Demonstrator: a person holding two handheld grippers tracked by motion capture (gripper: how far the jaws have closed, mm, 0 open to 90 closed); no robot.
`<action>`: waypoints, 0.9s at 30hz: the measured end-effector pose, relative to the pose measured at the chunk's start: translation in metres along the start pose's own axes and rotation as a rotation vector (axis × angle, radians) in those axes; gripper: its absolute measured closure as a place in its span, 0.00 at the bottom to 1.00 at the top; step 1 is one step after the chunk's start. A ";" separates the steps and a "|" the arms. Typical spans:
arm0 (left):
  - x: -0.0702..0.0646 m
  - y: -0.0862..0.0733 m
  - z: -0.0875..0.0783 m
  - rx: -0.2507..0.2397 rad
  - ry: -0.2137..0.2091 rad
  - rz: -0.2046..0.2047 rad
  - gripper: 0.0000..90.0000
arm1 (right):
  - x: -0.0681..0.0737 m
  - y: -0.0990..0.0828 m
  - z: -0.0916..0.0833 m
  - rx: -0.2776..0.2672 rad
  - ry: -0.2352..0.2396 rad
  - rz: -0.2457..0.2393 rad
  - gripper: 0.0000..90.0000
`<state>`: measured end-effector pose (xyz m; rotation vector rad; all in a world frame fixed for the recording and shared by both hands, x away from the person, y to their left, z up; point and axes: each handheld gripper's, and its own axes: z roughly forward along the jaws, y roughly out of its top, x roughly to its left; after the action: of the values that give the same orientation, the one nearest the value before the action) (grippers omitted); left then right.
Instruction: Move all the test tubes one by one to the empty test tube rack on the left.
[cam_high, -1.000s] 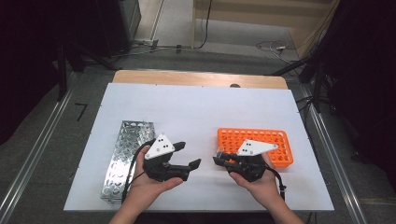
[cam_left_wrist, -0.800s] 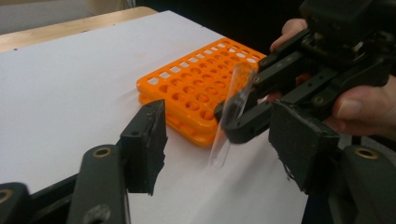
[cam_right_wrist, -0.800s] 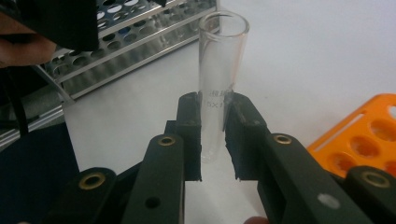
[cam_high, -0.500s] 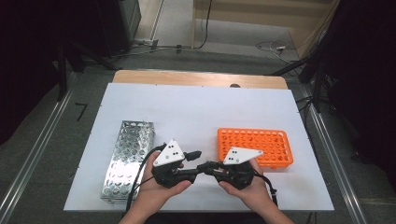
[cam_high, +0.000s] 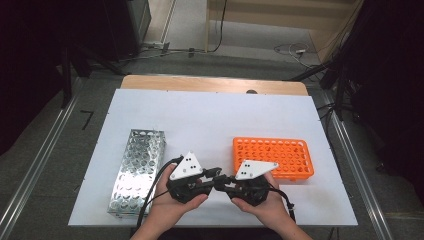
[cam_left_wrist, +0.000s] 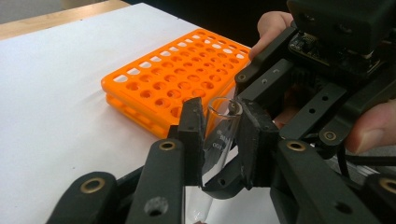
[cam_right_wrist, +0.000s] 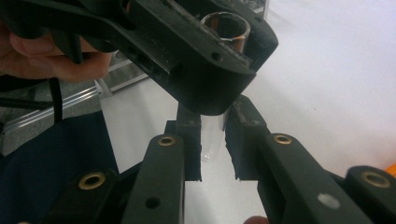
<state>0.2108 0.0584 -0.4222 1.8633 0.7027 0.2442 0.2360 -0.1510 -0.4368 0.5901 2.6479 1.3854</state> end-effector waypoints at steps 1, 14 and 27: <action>0.000 0.000 -0.001 0.000 0.006 0.002 0.82 | 0.000 0.000 0.000 -0.001 0.003 0.001 0.82; 0.005 0.001 -0.009 -0.020 0.014 0.004 0.84 | -0.004 -0.001 -0.005 -0.022 0.058 0.012 0.58; 0.017 0.003 -0.025 -0.045 0.048 -0.001 0.84 | -0.020 0.000 -0.022 -0.080 0.034 0.039 0.07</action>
<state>0.2134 0.0869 -0.4124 1.8196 0.7249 0.3023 0.2485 -0.1760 -0.4259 0.6170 2.6060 1.5172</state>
